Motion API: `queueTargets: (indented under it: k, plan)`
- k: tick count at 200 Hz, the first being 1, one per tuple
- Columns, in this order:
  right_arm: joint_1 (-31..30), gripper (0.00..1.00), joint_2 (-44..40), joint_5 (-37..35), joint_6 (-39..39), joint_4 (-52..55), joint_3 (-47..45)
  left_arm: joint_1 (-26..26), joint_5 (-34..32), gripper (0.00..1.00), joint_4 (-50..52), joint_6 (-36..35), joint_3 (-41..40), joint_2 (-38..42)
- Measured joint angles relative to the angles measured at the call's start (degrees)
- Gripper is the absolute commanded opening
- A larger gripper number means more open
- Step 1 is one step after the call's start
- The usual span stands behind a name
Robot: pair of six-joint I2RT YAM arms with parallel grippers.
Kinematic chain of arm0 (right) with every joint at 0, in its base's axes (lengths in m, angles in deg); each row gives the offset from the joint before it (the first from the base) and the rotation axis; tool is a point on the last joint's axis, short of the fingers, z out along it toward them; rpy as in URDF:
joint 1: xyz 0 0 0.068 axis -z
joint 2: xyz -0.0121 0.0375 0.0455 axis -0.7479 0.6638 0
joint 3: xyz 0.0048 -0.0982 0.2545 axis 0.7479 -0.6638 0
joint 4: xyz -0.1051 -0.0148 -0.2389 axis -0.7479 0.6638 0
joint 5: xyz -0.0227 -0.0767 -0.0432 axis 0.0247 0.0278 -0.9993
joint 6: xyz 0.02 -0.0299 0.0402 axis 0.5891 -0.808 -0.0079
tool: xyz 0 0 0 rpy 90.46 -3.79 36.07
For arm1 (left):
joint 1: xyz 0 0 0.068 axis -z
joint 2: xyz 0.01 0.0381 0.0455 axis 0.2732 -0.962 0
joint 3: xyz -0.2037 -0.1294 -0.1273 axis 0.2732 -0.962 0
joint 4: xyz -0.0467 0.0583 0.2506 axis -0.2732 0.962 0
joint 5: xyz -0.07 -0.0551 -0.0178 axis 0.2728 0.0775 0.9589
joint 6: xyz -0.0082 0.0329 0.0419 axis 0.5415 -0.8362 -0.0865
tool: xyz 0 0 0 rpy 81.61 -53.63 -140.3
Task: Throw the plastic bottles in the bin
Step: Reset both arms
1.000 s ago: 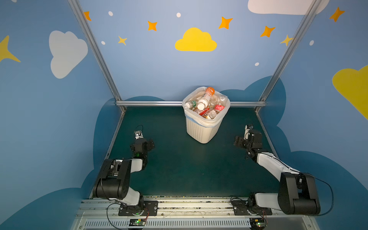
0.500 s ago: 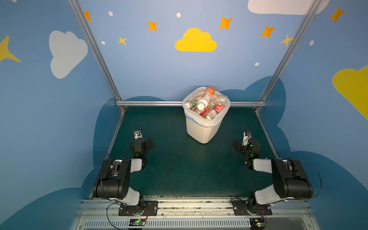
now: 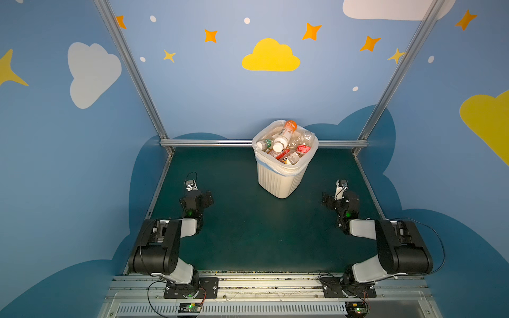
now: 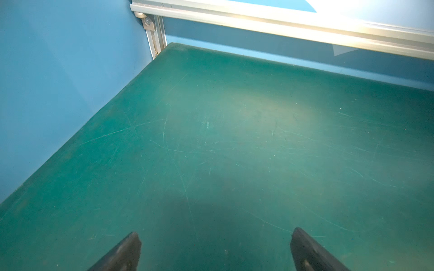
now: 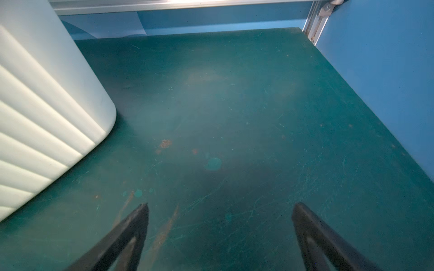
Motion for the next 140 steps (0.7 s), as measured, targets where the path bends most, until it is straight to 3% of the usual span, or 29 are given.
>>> queueTargets:
  k: [140]
  plan:
    - [-0.3, 0.96, 0.0, -0.3, -0.2, -0.5, 0.0, 0.0, 0.0, 1.0, -0.4, 0.0, 0.0, 0.0]
